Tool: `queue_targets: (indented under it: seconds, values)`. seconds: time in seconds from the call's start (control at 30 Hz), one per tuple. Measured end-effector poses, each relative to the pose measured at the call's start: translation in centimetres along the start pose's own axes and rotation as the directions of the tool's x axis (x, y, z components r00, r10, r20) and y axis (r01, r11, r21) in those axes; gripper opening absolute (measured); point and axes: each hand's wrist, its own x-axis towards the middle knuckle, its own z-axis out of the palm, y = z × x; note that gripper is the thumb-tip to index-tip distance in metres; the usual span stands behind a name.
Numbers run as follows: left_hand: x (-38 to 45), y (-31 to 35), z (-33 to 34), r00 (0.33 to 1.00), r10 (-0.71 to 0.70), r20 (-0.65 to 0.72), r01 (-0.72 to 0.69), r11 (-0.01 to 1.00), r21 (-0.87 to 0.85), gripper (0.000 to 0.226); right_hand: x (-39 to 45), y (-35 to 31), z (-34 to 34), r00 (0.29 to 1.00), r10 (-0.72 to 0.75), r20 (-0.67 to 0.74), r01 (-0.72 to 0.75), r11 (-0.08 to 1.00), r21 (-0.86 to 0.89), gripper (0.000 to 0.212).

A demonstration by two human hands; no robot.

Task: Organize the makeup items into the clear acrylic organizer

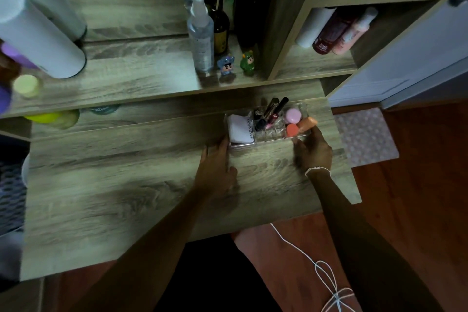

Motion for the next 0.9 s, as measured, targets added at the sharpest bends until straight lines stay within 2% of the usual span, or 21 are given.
queue_targets:
  seconds: [0.43,0.67,0.9]
  values:
    - [0.0,0.0,0.0,1.0,-0.013,0.009,0.013,1.0,0.004,0.089,-0.1,0.2,0.0,1.0,-0.008,0.0,0.008,1.0,-0.03,0.046]
    - [-0.4,0.1,-0.6,1.0,0.014,0.014,-0.014,1.0,0.0,0.087,-1.3,0.5,0.5,0.999,0.009,-0.05,-0.008,1.0,0.002,0.052]
    - [-1.3,-0.1,-1.1,0.998,-0.056,0.016,0.056,0.998,0.012,0.078,-4.3,0.2,1.1,0.997,0.046,-0.066,-0.048,0.999,-0.021,0.054]
